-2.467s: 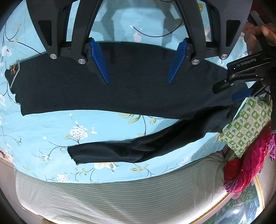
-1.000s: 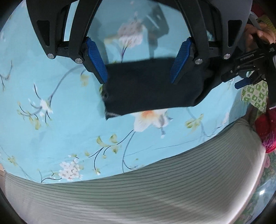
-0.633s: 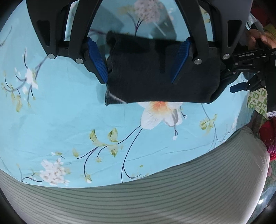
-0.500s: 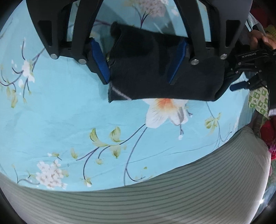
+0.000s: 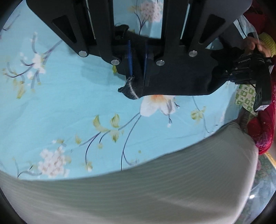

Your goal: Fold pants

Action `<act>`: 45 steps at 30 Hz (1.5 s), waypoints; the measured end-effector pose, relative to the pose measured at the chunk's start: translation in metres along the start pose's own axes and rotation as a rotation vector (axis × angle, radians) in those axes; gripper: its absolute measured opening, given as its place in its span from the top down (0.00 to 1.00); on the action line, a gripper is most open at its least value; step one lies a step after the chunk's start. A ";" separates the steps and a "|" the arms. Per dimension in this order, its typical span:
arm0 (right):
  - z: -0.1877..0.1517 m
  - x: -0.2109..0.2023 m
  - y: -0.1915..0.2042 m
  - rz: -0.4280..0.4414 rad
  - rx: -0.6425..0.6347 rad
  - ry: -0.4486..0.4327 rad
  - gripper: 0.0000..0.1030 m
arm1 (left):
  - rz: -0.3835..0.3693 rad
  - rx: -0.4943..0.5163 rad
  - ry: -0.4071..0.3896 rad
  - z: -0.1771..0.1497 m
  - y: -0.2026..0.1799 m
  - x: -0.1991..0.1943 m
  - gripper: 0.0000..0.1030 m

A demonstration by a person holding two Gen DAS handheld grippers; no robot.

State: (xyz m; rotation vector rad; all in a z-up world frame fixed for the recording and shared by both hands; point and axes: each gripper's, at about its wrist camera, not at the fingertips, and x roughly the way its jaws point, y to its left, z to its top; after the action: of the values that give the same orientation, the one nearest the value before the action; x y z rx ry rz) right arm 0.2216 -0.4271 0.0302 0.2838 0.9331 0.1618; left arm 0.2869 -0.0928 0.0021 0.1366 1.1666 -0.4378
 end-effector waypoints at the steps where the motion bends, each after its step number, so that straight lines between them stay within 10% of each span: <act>1: -0.001 -0.006 -0.001 0.000 -0.005 -0.011 0.88 | -0.011 0.006 -0.006 -0.003 -0.005 -0.006 0.90; 16: -0.096 -0.092 -0.002 -0.066 -0.134 -0.085 0.89 | -0.155 0.173 0.012 -0.111 -0.078 -0.038 0.91; 34: -0.204 -0.121 0.025 -0.267 -0.283 -0.057 0.89 | -0.106 0.378 0.037 -0.185 -0.119 -0.035 0.90; 45: -0.237 -0.140 0.009 -0.326 -0.111 -0.002 0.83 | -0.103 0.291 0.068 -0.208 -0.118 -0.034 0.65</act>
State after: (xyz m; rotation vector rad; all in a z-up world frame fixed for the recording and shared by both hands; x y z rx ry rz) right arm -0.0522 -0.4139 0.0071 0.0274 0.9517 -0.0869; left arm 0.0498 -0.1231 -0.0348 0.3468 1.1753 -0.6973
